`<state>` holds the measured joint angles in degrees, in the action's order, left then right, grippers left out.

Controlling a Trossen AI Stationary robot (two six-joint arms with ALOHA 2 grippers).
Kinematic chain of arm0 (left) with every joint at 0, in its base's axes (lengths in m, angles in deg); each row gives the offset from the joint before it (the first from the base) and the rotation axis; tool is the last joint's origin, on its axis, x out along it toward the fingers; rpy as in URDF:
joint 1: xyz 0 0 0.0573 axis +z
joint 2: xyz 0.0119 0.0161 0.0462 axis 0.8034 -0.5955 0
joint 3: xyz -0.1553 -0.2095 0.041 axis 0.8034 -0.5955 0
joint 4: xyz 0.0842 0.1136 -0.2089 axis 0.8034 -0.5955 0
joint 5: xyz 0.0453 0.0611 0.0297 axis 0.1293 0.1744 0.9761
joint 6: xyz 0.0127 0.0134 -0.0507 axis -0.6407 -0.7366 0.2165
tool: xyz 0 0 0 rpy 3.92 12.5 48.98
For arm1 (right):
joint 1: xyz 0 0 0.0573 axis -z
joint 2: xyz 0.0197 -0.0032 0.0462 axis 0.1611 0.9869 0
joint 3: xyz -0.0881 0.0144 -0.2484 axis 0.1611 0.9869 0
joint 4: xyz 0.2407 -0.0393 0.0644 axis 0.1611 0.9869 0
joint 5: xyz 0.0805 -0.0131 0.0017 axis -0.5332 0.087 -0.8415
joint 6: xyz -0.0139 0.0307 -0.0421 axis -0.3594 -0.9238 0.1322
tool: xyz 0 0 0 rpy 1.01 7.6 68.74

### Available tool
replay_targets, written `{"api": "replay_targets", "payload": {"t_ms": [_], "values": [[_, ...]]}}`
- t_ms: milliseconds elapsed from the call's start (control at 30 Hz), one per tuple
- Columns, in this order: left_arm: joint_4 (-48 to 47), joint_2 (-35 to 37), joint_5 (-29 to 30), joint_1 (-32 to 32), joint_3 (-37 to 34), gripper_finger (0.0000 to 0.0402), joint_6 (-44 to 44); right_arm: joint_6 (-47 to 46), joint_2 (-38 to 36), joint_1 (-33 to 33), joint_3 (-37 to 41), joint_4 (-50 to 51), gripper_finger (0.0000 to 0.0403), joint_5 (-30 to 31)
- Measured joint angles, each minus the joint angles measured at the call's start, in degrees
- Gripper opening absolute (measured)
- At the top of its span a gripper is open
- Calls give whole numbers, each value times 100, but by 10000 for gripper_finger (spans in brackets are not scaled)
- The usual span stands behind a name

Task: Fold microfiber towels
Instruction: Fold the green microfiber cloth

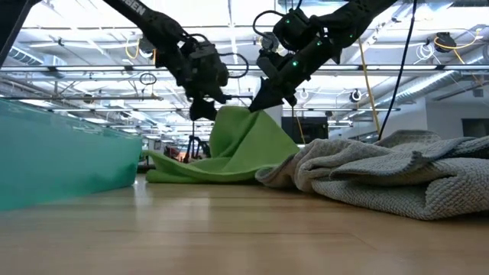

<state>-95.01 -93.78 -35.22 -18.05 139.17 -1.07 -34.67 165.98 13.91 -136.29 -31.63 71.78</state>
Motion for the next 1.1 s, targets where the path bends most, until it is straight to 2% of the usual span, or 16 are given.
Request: {"api": "replay_targets", "payload": {"t_ms": [100,167,300,400,467,533,600,733,900,1000,1100], "values": [[920,0,375,-89,-191,270,332,1,0,0,0,-2,0,0],[1387,0,519,-111,-275,244,566,1,0,2,0,23,0,0],[1646,0,604,-111,-284,148,860,-107,0,3,0,182,0,0],[1641,0,667,-110,-286,58,762,-362,0,11,0,348,6,-26],[1725,0,563,-110,-286,17,609,-534,0,11,0,459,16,-46],[1844,0,539,-131,-286,12,581,-771,-5,12,0,512,31,-177],[1963,0,604,-178,-286,19,537,-1001,-64,52,2,590,53,-564],[1950,17,712,-322,-286,11,45,-1465,-298,287,2,584,113,-1547],[1960,39,730,-603,-286,10,-635,-1960,-481,667,1,561,187,-2136],[1965,39,946,-798,-286,18,-969,-1973,-402,885,0,553,216,-2780],[1965,39,1192,-967,-286,19,-1221,-1575,-282,1012,2,487,225,-3355]]}}
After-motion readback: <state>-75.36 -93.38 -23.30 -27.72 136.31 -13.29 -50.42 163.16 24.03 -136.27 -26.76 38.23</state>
